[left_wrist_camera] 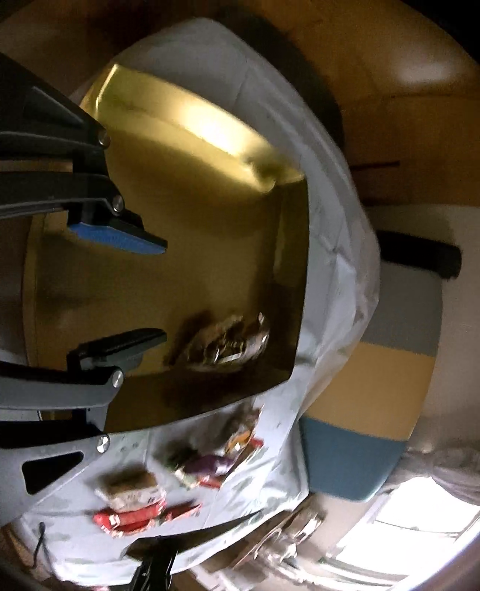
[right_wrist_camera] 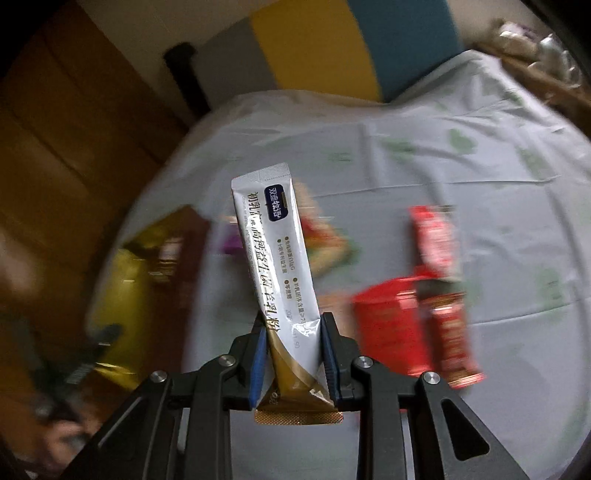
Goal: Organize snacks
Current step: 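Lower the white stick pack into the gold tray and open the right gripper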
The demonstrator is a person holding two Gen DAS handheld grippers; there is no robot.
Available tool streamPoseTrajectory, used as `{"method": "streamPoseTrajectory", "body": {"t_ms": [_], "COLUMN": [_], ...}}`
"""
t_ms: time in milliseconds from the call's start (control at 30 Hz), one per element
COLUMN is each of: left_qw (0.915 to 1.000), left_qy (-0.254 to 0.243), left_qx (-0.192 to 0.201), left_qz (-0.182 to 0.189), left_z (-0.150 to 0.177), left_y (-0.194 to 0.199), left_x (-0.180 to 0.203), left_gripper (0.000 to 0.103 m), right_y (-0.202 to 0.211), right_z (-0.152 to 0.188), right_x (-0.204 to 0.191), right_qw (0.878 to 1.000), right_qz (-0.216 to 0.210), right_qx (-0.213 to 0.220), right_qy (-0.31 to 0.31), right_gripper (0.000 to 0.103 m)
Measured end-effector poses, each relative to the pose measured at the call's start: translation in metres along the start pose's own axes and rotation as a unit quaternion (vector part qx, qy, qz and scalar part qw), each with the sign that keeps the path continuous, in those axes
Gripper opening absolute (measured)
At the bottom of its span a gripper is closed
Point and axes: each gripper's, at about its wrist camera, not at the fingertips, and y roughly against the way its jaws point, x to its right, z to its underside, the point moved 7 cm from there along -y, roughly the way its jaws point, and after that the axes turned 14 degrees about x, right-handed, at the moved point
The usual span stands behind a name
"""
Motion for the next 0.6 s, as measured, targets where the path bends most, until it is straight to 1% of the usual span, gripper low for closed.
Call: {"method": "streamPoseTrajectory", "body": {"t_ms": [133, 200, 300, 433, 600], "left_qw": [0.9996, 0.9995, 0.9993, 0.9991, 0.9984], "left_qy": [0.025, 0.026, 0.034, 0.037, 0.052], "left_qx": [0.004, 0.005, 0.004, 0.008, 0.007], "left_qz": [-0.011, -0.019, -0.018, -0.019, -0.023], "left_z": [-0.002, -0.002, 0.0, 0.0, 0.001], "left_y": [0.001, 0.001, 0.001, 0.004, 0.002], "left_x": [-0.015, -0.02, -0.027, -0.035, -0.045], "left_gripper": [0.042, 0.042, 0.042, 0.042, 0.042], "right_y": [-0.008, -0.014, -0.027, -0.044, -0.06], "right_z": [0.009, 0.016, 0.028, 0.042, 0.054], "right_x": [-0.054, -0.078, -0.115, -0.147, -0.169], "right_qw": [0.998, 0.996, 0.992, 0.986, 0.984], "right_qz": [-0.065, -0.088, -0.119, -0.146, -0.149], "right_qx": [-0.015, -0.024, -0.043, -0.067, -0.08], "right_qy": [-0.014, -0.017, -0.031, -0.054, -0.05], "right_gripper": [0.027, 0.027, 0.029, 0.03, 0.03]}}
